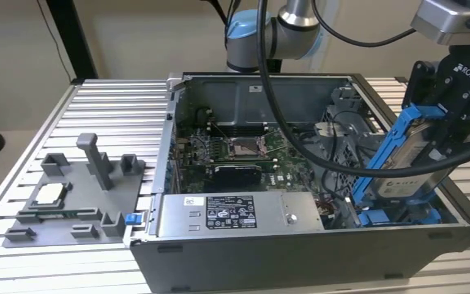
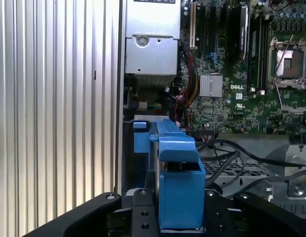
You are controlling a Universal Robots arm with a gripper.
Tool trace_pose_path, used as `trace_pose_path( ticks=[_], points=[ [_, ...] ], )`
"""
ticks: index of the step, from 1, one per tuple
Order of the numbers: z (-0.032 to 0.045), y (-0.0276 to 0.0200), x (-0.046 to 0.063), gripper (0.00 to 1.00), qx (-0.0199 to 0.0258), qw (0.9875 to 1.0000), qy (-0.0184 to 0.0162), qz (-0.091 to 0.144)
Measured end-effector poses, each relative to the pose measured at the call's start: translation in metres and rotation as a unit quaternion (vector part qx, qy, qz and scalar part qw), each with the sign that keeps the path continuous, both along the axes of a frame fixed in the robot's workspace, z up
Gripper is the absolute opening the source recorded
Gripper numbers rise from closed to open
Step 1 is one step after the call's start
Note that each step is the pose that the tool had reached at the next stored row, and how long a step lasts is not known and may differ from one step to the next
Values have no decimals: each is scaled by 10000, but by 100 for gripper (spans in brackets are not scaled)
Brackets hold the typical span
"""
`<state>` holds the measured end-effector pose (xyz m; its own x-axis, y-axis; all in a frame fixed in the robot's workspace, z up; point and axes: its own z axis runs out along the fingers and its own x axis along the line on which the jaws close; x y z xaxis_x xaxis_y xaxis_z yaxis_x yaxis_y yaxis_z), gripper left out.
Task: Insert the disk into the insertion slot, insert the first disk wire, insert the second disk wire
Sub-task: 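Insert the disk into the insertion slot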
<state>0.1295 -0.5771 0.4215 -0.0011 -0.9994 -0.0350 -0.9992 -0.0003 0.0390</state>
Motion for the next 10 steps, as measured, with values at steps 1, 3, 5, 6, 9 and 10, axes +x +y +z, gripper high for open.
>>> trace_pose_path(
  ticks=[1, 3, 5, 6, 9, 10],
  points=[
    [-4, 0, 1, 0, 16, 10000, 0, 0],
    [-12, 1, 8, 0, 41, 10000, 0, 1],
    [-16, 1, 22, 0, 50, 10000, 0, 1],
    [-19, 1, 27, 0, 53, 10000, 0, 0],
    [-37, 0, 29, 0, 59, 10000, 0, -1],
    [-45, 1, 30, 0, 63, 10000, 0, 0]
  ],
)
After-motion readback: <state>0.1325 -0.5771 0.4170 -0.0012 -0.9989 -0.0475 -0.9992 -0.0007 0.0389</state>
